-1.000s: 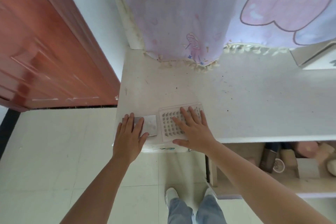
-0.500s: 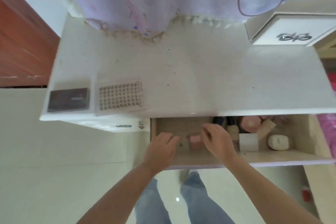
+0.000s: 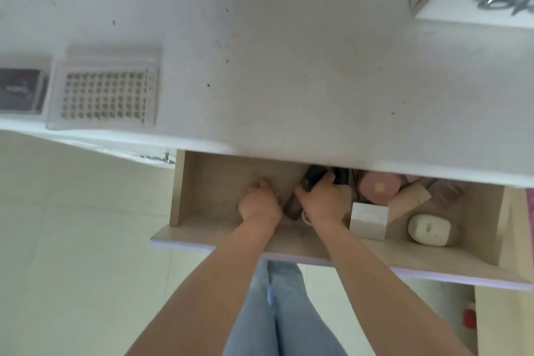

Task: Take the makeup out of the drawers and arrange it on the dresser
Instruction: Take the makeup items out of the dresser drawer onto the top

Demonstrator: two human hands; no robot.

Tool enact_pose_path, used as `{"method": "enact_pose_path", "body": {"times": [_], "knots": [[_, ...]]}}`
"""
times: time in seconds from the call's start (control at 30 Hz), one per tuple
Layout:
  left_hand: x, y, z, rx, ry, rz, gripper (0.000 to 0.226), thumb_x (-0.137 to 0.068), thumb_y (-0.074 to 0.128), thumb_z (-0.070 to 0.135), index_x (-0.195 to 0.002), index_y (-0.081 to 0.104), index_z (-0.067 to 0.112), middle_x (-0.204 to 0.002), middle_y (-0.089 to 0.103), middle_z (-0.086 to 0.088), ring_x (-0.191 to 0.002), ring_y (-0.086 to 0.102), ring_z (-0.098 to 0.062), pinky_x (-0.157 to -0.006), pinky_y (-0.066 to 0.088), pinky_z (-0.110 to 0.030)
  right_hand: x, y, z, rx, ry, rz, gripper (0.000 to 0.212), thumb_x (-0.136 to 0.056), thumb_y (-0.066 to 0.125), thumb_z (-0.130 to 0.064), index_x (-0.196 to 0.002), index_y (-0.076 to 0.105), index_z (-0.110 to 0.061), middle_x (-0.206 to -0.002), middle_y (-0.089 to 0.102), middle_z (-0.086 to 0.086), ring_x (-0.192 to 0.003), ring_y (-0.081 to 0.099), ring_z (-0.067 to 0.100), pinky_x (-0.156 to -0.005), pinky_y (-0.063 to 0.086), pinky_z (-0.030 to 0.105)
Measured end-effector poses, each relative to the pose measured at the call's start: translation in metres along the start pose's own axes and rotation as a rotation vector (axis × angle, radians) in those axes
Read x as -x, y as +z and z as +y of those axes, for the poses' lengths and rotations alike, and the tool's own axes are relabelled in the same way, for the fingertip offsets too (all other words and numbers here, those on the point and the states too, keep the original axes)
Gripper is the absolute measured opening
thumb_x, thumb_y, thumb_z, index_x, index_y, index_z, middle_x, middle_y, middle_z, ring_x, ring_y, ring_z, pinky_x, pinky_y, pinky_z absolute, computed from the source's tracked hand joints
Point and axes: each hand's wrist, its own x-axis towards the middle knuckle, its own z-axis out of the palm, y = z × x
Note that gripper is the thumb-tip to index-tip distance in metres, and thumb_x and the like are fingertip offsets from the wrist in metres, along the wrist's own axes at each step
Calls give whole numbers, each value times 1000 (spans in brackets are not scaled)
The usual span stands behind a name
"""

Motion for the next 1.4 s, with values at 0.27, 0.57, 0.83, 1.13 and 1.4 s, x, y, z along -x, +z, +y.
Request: {"method": "enact_pose_path", "body": {"times": [0.27, 0.57, 0.83, 1.13, 1.4], "knots": [[15, -8, -13, 147, 17, 27, 53, -81, 57, 37, -123, 42, 9, -118, 54, -15, -105, 56, -32, -77, 45, -32, 9, 6, 21, -195, -129, -102, 37, -85, 57, -26, -112, 50, -2, -107, 63, 19, -99, 58, 34, -68, 36, 26], [82, -92, -53, 404, 303, 548, 40, -75, 63, 25, -110, 60, 6, -97, 62, -6, -88, 57, -20, -77, 38, -20, 66, -59, -7, -395, -593, -233, 33, -87, 55, -15, -115, 45, -29, -72, 52, -15, -65, 50, 6, -59, 38, 8], [29, -195, -64, 333, 180, 581, 49, -84, 61, 28, -129, 49, 13, -121, 55, -16, -110, 52, -29, -93, 41, -30, 36, -97, -131, -412, -650, -40, 30, -97, 35, -19, -125, 43, -10, -103, 61, 13, -83, 51, 21, -70, 36, 25], [-4, -201, -69, -30, 187, 500, 46, -92, 44, 43, -121, 47, 7, -121, 45, -13, -107, 50, -26, -82, 45, -30, 21, -68, -160, -330, -496, -6, 26, -98, 33, -20, -110, 50, -5, -90, 57, 8, -81, 51, 23, -68, 33, 23], [-8, -196, -78, -174, 284, 500, 43, -98, 31, 39, -123, 44, 6, -121, 45, -12, -106, 50, -23, -84, 44, -28, 24, -55, -160, -185, -456, 105, 31, -99, 28, -21, -115, 47, -3, -92, 45, 9, -79, 40, 19, -65, 25, 21]]}}
